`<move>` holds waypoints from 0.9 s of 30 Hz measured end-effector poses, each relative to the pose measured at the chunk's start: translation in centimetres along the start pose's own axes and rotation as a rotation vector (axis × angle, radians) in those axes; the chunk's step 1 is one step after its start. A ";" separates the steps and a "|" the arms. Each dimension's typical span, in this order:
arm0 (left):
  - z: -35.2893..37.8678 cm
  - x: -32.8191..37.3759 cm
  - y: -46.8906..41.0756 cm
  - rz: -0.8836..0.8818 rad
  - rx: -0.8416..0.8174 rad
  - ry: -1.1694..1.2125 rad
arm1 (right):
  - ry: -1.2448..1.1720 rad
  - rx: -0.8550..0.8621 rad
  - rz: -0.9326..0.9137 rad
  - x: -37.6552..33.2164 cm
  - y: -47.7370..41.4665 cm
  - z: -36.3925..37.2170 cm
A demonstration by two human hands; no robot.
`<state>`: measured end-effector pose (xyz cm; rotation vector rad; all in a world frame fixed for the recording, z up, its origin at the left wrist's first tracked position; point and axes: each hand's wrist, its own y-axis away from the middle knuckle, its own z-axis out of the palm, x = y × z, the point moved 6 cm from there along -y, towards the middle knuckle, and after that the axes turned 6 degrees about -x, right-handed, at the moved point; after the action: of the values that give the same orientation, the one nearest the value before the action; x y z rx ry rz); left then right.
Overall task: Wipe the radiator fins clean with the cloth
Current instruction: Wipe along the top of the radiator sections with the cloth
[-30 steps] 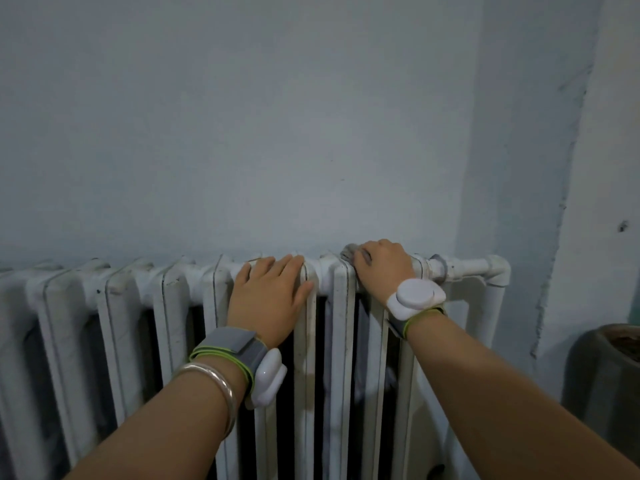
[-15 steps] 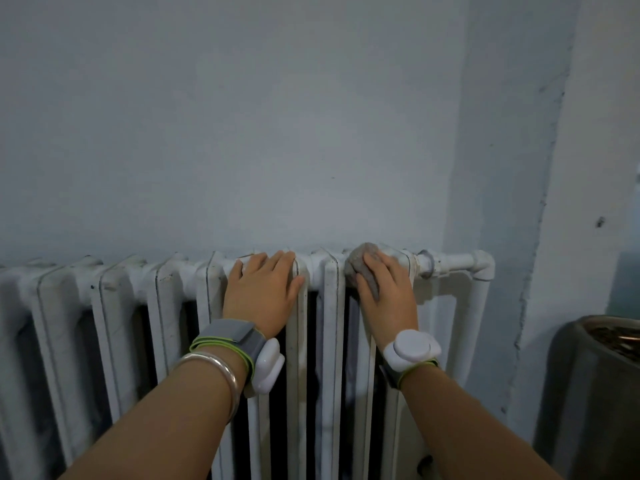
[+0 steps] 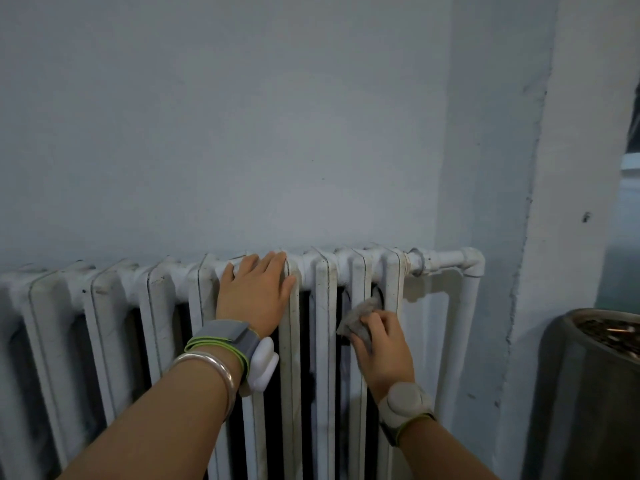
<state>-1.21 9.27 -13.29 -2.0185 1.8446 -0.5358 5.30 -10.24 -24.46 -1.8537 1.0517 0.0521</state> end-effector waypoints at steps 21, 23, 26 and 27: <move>-0.6 -2.8 -0.2 0.001 0.103 -0.031 | 0.102 -0.074 -0.006 -10.9 -14.5 -3.6; -0.5 -3.2 -0.2 -0.010 0.076 -0.024 | 0.276 -0.201 0.017 -11.2 -15.2 -1.9; -0.4 -3.4 -0.4 0.006 0.064 -0.019 | 0.315 -0.410 0.074 -10.5 -15.3 0.4; -0.3 -3.4 -0.4 0.008 0.072 -0.011 | 0.289 -0.463 0.089 -10.3 -15.3 0.8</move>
<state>-1.33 12.72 -12.98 -1.9625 1.8002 -0.5794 9.52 -0.62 -9.29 -2.2761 1.4122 0.0886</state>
